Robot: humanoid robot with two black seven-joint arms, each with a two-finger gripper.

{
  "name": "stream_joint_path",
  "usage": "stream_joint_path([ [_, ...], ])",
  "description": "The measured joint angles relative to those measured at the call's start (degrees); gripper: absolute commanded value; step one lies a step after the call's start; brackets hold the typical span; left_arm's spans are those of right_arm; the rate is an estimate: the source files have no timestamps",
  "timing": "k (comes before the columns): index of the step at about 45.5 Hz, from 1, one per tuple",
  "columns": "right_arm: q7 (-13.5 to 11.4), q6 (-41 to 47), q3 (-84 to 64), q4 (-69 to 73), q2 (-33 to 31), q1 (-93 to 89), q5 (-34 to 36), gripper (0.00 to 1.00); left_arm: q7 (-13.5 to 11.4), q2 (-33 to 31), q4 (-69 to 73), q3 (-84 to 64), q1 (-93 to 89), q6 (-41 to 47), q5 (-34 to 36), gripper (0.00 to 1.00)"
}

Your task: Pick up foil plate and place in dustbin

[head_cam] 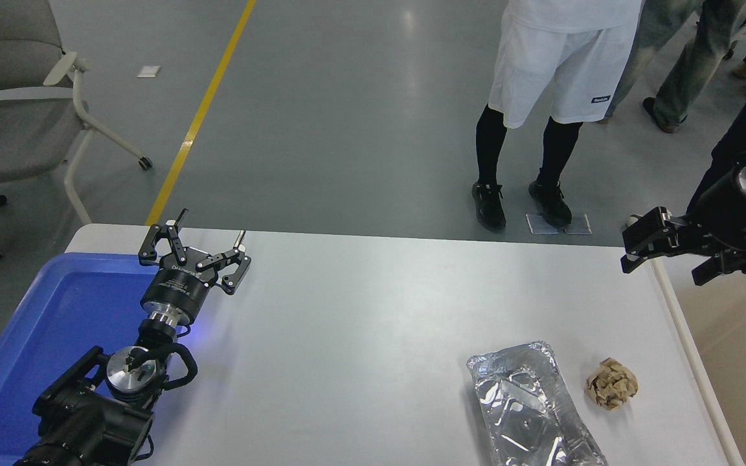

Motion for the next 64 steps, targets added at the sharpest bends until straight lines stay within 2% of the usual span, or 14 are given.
stream_joint_path([
  [25, 0.1, -10.4, 8.7, 0.6, 12.4, -16.5, -9.3, 1.0, 0.0, 0.0, 0.0, 0.0, 0.0, 0.0, 0.0, 0.99],
  [46, 0.1, -15.4, 10.9, -1.9, 13.7, -25.9, -12.9, 0.99, 0.0, 0.0, 0.0, 0.0, 0.0, 0.0, 0.0, 0.99],
  [64, 0.2, -18.9, 11.3, -6.4, 13.6, -32.5, -13.4, 0.99, 0.0, 0.0, 0.0, 0.0, 0.0, 0.0, 0.0, 0.99],
])
